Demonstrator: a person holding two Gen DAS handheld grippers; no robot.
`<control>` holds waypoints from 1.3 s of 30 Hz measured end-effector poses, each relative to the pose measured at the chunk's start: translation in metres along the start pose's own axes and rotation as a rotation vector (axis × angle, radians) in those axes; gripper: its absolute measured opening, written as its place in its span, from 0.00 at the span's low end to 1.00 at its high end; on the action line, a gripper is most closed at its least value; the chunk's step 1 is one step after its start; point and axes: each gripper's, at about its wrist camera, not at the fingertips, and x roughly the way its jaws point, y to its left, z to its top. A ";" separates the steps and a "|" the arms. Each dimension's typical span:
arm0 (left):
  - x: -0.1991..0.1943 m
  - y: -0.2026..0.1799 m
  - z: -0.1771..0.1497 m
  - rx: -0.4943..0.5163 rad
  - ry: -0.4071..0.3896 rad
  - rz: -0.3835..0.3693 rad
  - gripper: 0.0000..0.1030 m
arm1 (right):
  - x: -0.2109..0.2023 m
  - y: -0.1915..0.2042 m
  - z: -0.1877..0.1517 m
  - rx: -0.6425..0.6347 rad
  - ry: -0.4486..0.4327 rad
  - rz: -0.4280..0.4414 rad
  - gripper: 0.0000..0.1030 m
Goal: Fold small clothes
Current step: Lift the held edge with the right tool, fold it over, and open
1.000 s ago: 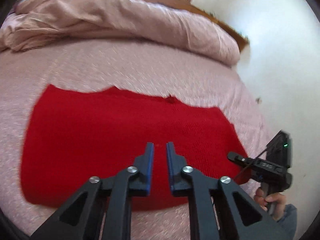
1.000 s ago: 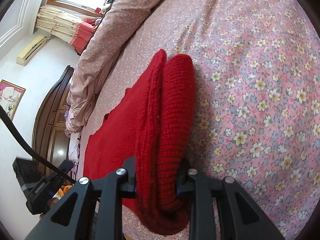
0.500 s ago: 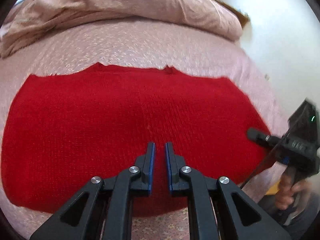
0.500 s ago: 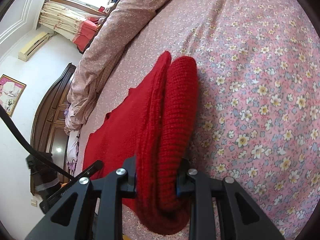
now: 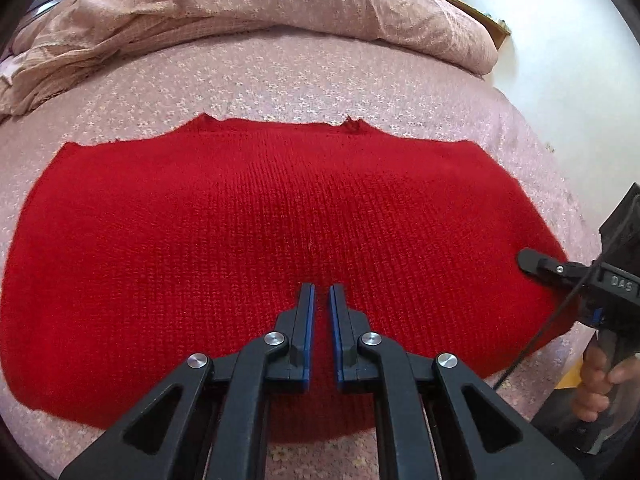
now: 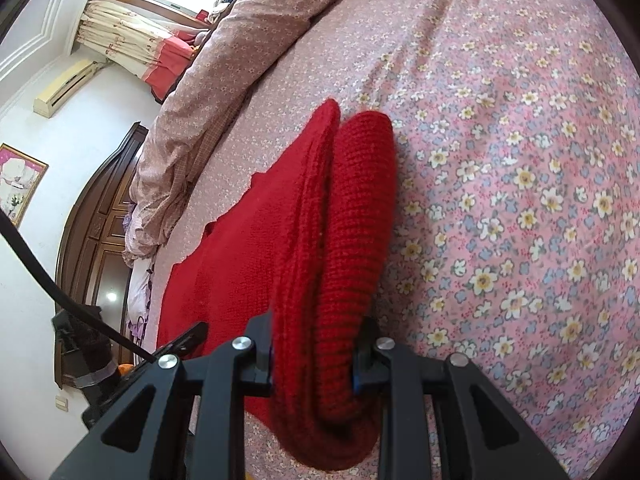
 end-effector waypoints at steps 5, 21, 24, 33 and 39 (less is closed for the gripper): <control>0.003 0.003 0.003 -0.028 0.016 -0.016 0.03 | -0.005 0.003 0.000 -0.010 -0.011 0.025 0.23; -0.010 0.045 0.001 -0.182 0.018 -0.270 0.03 | -0.004 0.214 0.004 -0.411 0.006 -0.235 0.21; -0.042 0.083 -0.002 -0.273 -0.016 -0.311 0.03 | 0.016 0.257 -0.007 -0.511 0.019 -0.307 0.21; -0.085 0.216 -0.014 -0.305 -0.033 -0.116 0.07 | 0.118 0.359 -0.055 -0.607 0.045 -0.404 0.21; -0.074 0.256 -0.035 -0.452 -0.007 -0.196 0.08 | 0.197 0.377 -0.113 -0.641 0.085 -0.390 0.21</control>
